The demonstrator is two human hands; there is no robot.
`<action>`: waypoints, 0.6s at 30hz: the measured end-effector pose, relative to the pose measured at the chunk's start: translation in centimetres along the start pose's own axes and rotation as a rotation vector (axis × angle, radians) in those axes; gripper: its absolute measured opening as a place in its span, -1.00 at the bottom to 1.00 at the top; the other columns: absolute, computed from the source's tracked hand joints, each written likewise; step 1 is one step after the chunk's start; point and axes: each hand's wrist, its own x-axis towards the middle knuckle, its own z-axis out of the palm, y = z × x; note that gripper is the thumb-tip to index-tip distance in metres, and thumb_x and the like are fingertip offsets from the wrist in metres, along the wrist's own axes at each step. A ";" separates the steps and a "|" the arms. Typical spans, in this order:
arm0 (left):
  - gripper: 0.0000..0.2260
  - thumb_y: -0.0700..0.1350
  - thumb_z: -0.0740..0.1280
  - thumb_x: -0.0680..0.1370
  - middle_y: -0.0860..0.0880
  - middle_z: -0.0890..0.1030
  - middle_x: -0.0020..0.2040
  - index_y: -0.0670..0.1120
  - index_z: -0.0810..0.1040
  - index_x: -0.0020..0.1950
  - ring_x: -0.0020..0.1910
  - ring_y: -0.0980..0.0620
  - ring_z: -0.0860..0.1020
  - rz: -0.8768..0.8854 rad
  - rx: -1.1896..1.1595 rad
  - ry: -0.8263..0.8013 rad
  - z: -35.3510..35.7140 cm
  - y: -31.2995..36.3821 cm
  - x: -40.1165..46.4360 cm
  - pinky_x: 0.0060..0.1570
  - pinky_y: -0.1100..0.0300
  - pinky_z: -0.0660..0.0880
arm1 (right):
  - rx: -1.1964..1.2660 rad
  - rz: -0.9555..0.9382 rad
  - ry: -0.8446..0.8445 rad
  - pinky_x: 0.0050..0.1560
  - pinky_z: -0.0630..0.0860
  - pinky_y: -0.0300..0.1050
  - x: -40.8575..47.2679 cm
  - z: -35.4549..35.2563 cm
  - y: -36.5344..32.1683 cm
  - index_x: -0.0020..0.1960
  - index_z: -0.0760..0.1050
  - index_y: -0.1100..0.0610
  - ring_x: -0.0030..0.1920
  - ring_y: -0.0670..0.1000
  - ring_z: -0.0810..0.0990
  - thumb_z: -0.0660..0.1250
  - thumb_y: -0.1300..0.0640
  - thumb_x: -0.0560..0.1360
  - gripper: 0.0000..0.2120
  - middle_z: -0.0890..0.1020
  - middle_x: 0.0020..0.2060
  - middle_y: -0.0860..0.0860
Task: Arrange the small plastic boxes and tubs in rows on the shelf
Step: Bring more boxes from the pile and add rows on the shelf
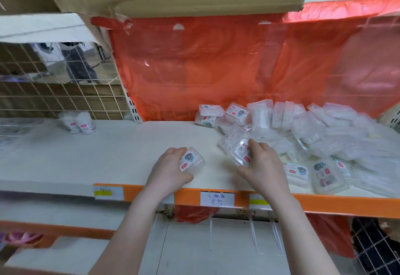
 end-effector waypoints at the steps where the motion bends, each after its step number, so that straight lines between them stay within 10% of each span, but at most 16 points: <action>1: -0.39 -0.17 0.42 0.36 -0.02 0.44 0.15 -0.08 0.37 0.40 0.14 0.00 0.45 -0.004 0.003 0.005 -0.9 -1.1 -0.5 -0.02 0.26 0.31 | -0.001 -0.016 -0.007 -0.14 0.21 -0.09 -0.1 0.5 -1.3 0.10 0.42 0.19 0.00 0.17 0.44 0.38 0.10 0.29 -0.59 0.50 -0.06 0.12; 10: -0.69 -0.11 0.42 0.34 -0.03 0.49 -0.02 -0.05 0.51 0.05 0.03 -0.06 0.50 -0.063 0.053 0.106 -11.0 -15.3 -6.7 -0.09 0.17 0.40 | 0.060 -0.150 -0.099 -0.11 0.34 -0.02 -3.3 7.8 -17.4 0.02 0.41 0.16 -0.01 0.17 0.46 0.36 0.08 0.33 -0.69 0.50 -0.08 0.10; 18: -0.46 -0.09 0.44 0.36 -0.09 0.48 0.22 -0.11 0.44 0.33 0.18 -0.07 0.47 -0.213 0.111 0.194 -20.0 -27.2 -13.6 0.15 0.11 0.42 | 0.145 -0.273 -0.187 -0.23 0.22 -0.09 -6.3 14.1 -31.3 -0.05 0.39 0.12 -0.09 0.12 0.44 0.37 0.08 0.36 -0.76 0.46 -0.16 0.03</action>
